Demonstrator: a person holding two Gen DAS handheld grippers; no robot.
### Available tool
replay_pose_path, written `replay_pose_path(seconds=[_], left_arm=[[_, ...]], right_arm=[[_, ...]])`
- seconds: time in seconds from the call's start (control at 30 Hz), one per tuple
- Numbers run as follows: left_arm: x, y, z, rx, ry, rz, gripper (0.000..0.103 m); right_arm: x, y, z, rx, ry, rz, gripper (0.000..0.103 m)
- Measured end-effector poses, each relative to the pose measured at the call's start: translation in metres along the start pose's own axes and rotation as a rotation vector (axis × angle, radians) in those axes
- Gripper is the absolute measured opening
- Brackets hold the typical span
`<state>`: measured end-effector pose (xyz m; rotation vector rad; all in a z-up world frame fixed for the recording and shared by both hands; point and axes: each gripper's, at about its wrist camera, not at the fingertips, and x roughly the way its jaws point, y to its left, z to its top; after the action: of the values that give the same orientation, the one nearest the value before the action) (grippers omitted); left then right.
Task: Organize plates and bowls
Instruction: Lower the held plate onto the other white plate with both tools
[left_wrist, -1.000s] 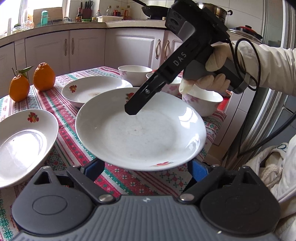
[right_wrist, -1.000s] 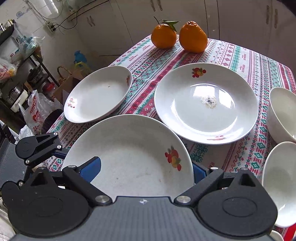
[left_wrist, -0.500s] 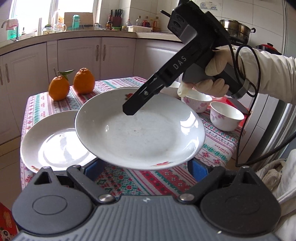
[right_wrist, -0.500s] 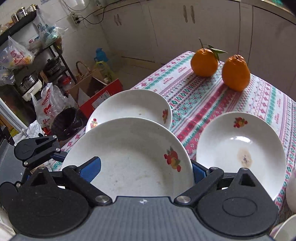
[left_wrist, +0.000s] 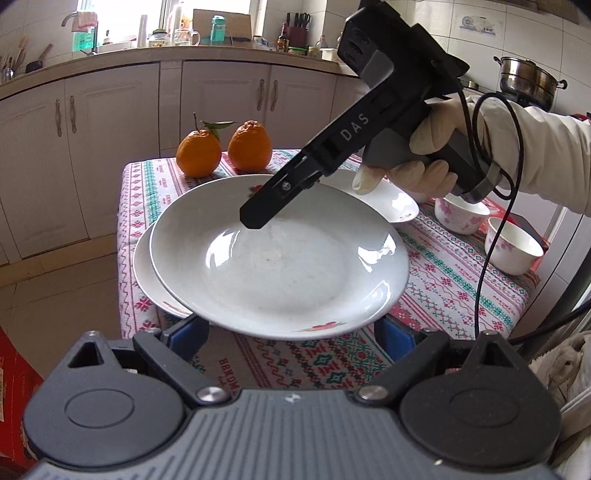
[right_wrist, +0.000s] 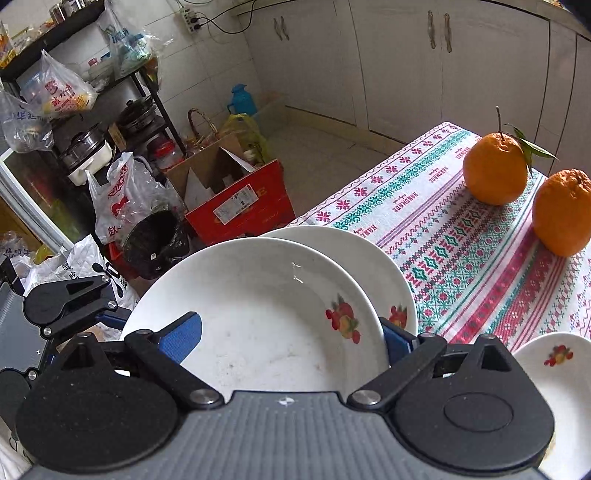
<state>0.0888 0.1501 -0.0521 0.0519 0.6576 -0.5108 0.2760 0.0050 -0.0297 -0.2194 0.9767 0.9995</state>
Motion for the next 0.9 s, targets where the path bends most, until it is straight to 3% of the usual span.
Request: replay_pose_path(seconds=[0.9], left_arm=[[0.011,0.024,0.0,-0.047,-0.003,0.018,0.096]], right_arm=[[0.035,-0.026,0.006,0.057,0.025,0.012,0.101]])
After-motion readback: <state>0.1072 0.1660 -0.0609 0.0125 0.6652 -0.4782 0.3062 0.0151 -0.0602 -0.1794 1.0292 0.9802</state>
